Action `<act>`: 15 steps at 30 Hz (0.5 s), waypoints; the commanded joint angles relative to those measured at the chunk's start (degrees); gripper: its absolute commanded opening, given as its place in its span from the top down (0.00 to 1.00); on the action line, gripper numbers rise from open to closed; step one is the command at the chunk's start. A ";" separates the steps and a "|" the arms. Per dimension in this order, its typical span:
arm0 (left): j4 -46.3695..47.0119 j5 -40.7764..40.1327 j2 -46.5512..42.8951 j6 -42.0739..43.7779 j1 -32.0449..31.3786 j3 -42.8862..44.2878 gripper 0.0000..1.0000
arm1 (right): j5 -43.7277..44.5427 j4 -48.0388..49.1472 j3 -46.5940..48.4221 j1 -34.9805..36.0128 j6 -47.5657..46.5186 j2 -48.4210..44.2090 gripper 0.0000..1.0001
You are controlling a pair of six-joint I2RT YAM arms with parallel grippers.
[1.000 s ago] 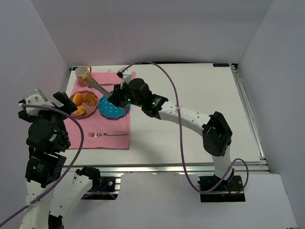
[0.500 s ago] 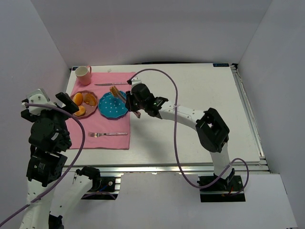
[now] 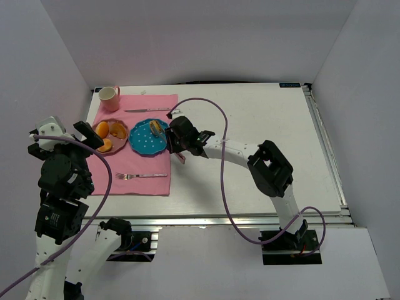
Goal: Place the bread
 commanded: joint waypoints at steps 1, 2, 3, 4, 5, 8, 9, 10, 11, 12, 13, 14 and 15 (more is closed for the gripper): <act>-0.84 0.15 0.27 0.05 -0.18 0.33 0.02 | 1.97 1.62 0.03 -0.14 0.51 -3.50 0.61; -0.84 0.15 0.27 0.05 -0.18 0.41 0.02 | 1.97 1.71 -0.59 -0.14 0.42 -3.85 0.59; -0.84 0.24 0.19 -0.04 -0.18 0.59 0.02 | 1.97 1.80 -0.85 -0.14 0.51 -4.55 0.59; -0.66 0.33 0.10 -0.04 -0.09 0.50 0.02 | 1.88 2.06 -1.12 -0.14 0.60 -4.91 0.57; -0.66 0.33 0.10 -0.04 -0.09 0.50 0.02 | 1.88 2.24 -1.38 -0.14 0.60 -5.26 0.56; -0.75 0.33 0.10 -0.39 -0.18 0.42 0.02 | 1.71 2.77 -2.53 -0.14 0.42 -6.58 0.50; -0.84 0.41 0.19 -0.48 -0.18 0.42 0.02 | 1.62 2.86 -3.05 -0.14 0.51 -7.10 0.50; -0.84 0.42 0.19 -0.65 -0.18 0.33 0.02 | 1.62 2.94 -3.32 -0.14 0.51 -7.45 0.50; -0.84 0.50 0.19 -0.65 -0.18 0.33 0.02 | 1.45 3.12 -3.58 -0.06 0.42 -7.72 0.50; -0.84 0.68 0.19 -0.74 -0.18 0.24 0.02 | 1.44 3.47 -3.84 -0.06 0.42 -8.42 0.50; -0.84 0.68 0.10 -0.83 -0.18 0.33 0.02 | 1.36 3.56 -4.37 -0.06 0.42 -8.69 0.49; -0.93 0.77 0.10 -0.83 -0.09 0.33 0.02 | 1.27 3.73 -4.63 0.03 0.34 -9.04 0.49; -0.93 0.77 0.01 -0.83 -0.18 0.24 0.02 | 1.35 4.00 -4.90 0.12 0.16 -9.74 0.48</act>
